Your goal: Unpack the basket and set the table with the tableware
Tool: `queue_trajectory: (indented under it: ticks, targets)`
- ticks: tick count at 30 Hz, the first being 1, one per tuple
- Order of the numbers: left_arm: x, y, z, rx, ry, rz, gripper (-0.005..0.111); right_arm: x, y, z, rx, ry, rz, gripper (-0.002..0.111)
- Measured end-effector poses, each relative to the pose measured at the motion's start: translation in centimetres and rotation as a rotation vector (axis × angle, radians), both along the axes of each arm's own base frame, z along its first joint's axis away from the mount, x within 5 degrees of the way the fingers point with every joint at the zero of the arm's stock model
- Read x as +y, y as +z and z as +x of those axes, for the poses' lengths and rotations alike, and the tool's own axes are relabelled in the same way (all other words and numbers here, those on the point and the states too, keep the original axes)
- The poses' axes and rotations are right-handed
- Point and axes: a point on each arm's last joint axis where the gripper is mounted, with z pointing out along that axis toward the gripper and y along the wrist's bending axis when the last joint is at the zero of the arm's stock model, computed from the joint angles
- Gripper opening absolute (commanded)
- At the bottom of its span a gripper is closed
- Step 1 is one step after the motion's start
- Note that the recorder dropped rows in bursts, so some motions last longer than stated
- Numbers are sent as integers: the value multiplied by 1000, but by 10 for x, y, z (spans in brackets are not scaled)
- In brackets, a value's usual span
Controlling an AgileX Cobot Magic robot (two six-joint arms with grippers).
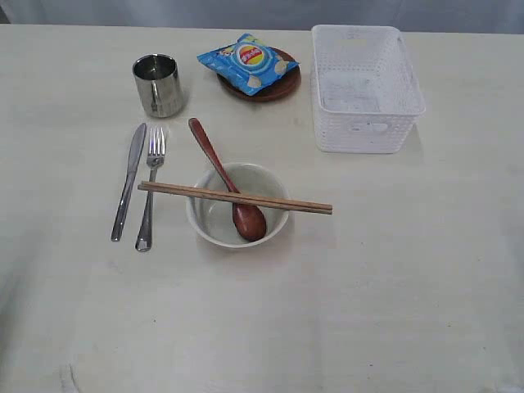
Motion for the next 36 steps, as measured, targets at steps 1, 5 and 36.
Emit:
queue_trajectory:
  ticks: [1, 5, 36]
  targets:
    - [0, 0, 0, 0, 0, 0, 0, 0, -3, 0, 28, 4, -3, 0]
    - [0, 0, 0, 0, 0, 0, 0, 1, -11, -2, 122, 17, -50, 0]
    - [0, 0, 0, 0, 0, 0, 0, 0, -12, -3, 126, 40, -132, 0]
